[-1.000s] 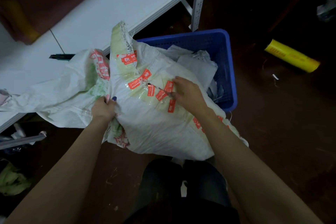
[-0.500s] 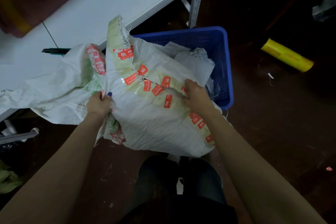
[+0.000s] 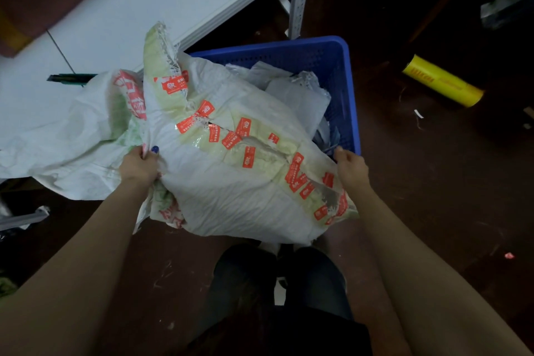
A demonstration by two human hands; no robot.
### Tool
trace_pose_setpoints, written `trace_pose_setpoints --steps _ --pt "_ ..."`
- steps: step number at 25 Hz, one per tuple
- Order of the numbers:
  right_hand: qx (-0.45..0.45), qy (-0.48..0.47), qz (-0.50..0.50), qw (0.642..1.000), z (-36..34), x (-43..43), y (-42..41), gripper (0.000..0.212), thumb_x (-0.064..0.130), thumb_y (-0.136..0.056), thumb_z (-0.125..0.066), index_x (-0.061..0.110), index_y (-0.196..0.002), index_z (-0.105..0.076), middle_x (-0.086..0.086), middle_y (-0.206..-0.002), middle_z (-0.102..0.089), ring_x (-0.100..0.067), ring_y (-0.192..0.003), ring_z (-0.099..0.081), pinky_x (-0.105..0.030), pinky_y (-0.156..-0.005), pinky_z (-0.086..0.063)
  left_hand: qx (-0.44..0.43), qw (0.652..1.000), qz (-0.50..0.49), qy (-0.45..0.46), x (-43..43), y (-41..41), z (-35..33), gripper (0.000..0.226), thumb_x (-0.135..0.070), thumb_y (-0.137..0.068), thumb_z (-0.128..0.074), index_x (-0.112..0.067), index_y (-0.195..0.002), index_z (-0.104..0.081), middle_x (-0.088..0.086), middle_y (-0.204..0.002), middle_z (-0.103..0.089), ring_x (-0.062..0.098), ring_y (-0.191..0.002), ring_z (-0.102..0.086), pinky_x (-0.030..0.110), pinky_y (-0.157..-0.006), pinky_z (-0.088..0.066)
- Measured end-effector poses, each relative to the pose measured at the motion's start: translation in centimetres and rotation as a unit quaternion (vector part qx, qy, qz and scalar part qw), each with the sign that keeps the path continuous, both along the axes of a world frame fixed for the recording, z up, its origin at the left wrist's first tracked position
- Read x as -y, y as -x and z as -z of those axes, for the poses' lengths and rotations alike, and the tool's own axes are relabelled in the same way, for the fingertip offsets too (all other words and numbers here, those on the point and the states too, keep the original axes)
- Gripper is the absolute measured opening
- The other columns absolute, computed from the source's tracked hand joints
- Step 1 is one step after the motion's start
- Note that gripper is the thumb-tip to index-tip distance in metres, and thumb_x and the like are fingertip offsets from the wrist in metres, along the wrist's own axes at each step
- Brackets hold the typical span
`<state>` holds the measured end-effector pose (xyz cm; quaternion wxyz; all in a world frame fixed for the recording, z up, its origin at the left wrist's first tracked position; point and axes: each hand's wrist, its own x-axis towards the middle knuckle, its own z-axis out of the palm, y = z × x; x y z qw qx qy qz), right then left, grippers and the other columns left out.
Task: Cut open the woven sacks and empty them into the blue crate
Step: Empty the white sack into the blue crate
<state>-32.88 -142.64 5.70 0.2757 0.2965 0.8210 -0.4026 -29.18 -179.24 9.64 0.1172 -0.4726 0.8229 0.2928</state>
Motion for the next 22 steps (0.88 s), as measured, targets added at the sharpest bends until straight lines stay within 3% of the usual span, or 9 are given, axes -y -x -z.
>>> trace_pose_setpoints --steps 3,5,6,8,10,12,15,19,22 --pt "0.075 0.062 0.029 0.995 0.4 -0.7 -0.9 0.049 0.044 -0.097 -0.045 0.004 -0.121 -0.059 -0.016 -0.125 -0.057 -0.031 -0.11 -0.054 -0.037 -0.092 -0.043 -0.005 1.0 -0.006 0.003 -0.4 -0.1 -0.1 0.036 -0.017 -0.096 -0.046 0.008 -0.123 -0.05 0.03 -0.122 -0.054 0.043 -0.114 -0.05 0.043 -0.09 -0.042" --pt "0.095 0.078 -0.033 0.992 0.7 -0.3 -1.7 0.056 0.046 -0.09 -0.056 0.007 -0.13 -0.053 -0.01 -0.131 -0.054 -0.026 -0.116 -0.053 -0.035 -0.097 -0.043 -0.012 1.0 -0.024 -0.003 -0.5 -0.4 0.1 0.037 -0.017 -0.096 -0.046 0.007 -0.124 -0.05 0.03 -0.123 -0.054 0.043 -0.115 -0.05 0.043 -0.092 -0.042" --pt "0.092 0.062 -0.065 0.992 1.0 0.0 -2.0 0.055 0.043 -0.088 -0.061 0.006 -0.129 -0.054 -0.009 -0.128 -0.056 -0.024 -0.113 -0.055 -0.031 -0.092 -0.044 -0.016 0.999 -0.037 -0.006 -0.5 -0.7 0.2 0.037 -0.016 -0.095 -0.047 0.008 -0.123 -0.05 0.03 -0.123 -0.054 0.043 -0.115 -0.05 0.044 -0.094 -0.042" --pt "0.068 0.0 -0.098 0.993 1.2 0.4 -2.2 0.041 0.031 -0.087 -0.066 0.0 -0.114 -0.064 -0.014 -0.112 -0.065 -0.025 -0.098 -0.06 -0.025 -0.076 -0.041 -0.025 0.998 -0.06 -0.017 -0.5 -1.4 0.1 0.039 -0.015 -0.094 -0.048 0.009 -0.125 -0.049 0.03 -0.126 -0.053 0.043 -0.118 -0.049 0.045 -0.098 -0.041" --pt "0.07 -0.039 -0.097 0.992 0.8 0.8 -2.2 0.032 0.024 -0.088 -0.066 -0.005 -0.1 -0.07 -0.019 -0.095 -0.069 -0.025 -0.082 -0.062 -0.024 -0.069 -0.041 -0.042 0.996 -0.076 -0.038 -0.3 -2.3 -0.1 0.041 -0.017 -0.094 -0.049 0.009 -0.126 -0.048 0.03 -0.128 -0.052 0.043 -0.12 -0.048 0.047 -0.101 -0.039" --pt "0.065 -0.04 -0.08 0.994 -0.3 1.0 -1.9 0.029 0.02 -0.089 -0.065 -0.007 -0.096 -0.072 -0.02 -0.092 -0.069 -0.024 -0.079 -0.061 -0.028 -0.077 -0.047 -0.056 0.994 -0.084 -0.052 -0.2 -3.2 -1.0 0.042 -0.018 -0.094 -0.05 0.01 -0.126 -0.048 0.03 -0.128 -0.052 0.042 -0.121 -0.048 0.046 -0.102 -0.039" --pt "0.001 -0.018 -0.066 0.998 -4.1 1.5 -0.5 0.025 0.02 -0.089 -0.065 -0.002 -0.1 -0.072 -0.018 -0.103 -0.07 -0.028 -0.103 -0.061 -0.032 -0.095 -0.045 -0.094 0.984 -0.133 -0.075 -0.5 -5.1 -3.6 0.041 -0.022 -0.095 -0.05 0.007 -0.124 -0.051 0.024 -0.125 -0.055 0.039 -0.117 -0.05 0.043 -0.099 -0.041" --pt "-0.051 0.022 -0.132 0.99 -10.1 2.9 3.8 0.023 0.023 -0.088 -0.065 0.005 -0.099 -0.072 -0.013 -0.101 -0.069 -0.028 -0.103 -0.061 -0.033 -0.094 -0.047 -0.14 0.954 -0.244 -0.107 -0.9 -9.4 -6.9 0.037 -0.02 -0.096 -0.048 0.005 -0.123 -0.053 0.019 -0.112 -0.057 0.029 -0.1 -0.054 0.035 -0.086 -0.043" --pt "-0.083 0.053 -0.215 0.972 -13.3 5.9 6.1 0.014 0.021 -0.087 -0.065 0.008 -0.087 -0.071 -0.01 -0.085 -0.067 -0.027 -0.094 -0.064 -0.04 -0.094 -0.049 -0.138 0.932 -0.321 -0.099 -1.2 -13.6 -8.1 0.039 -0.023 -0.095 -0.05 0.004 -0.123 -0.054 0.023 -0.122 -0.057 0.039 -0.112 -0.054 0.042 -0.097 -0.044"
